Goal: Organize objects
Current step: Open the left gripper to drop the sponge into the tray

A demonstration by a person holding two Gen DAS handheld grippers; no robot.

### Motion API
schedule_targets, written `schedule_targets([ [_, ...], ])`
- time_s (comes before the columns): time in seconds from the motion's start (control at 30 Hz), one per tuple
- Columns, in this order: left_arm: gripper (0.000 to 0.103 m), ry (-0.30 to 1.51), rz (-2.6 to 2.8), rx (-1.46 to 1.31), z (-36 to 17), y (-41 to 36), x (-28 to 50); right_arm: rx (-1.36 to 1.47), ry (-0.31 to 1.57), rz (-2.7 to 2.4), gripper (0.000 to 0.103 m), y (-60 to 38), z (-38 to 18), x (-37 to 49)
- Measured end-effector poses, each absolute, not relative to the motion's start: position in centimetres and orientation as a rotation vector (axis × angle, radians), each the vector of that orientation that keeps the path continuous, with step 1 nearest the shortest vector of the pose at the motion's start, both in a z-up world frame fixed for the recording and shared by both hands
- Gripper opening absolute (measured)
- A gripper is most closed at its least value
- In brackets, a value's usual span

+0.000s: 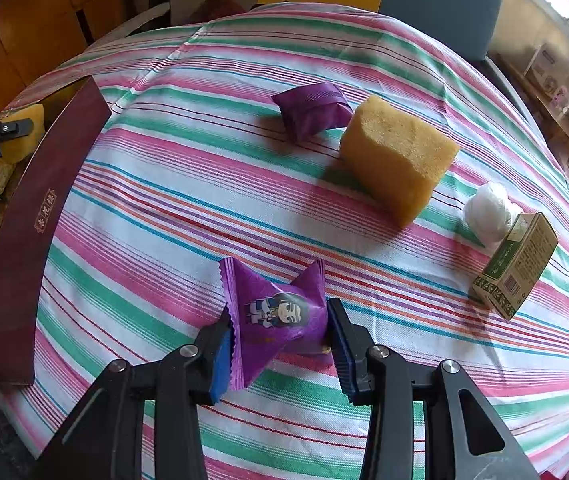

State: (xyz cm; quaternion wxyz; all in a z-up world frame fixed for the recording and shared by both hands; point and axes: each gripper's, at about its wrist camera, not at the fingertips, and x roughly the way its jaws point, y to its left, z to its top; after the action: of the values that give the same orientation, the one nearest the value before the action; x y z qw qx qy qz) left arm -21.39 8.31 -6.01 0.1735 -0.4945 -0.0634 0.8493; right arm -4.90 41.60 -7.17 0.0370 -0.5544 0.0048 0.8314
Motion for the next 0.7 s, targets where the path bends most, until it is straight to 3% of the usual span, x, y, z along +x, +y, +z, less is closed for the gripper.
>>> schedule_targets([
  [0.27,0.073,-0.145,2.494,-1.271,-1.3,6.4,-16.0,-1.707,0.01,2.536,0.046,41.8,-7.0,-5.2],
  [0.7,0.073,0.269,2.699,-0.871,0.2,9.4,-1.6,-1.697,-0.056,2.544,0.045,41.5,-6.8,-5.2],
])
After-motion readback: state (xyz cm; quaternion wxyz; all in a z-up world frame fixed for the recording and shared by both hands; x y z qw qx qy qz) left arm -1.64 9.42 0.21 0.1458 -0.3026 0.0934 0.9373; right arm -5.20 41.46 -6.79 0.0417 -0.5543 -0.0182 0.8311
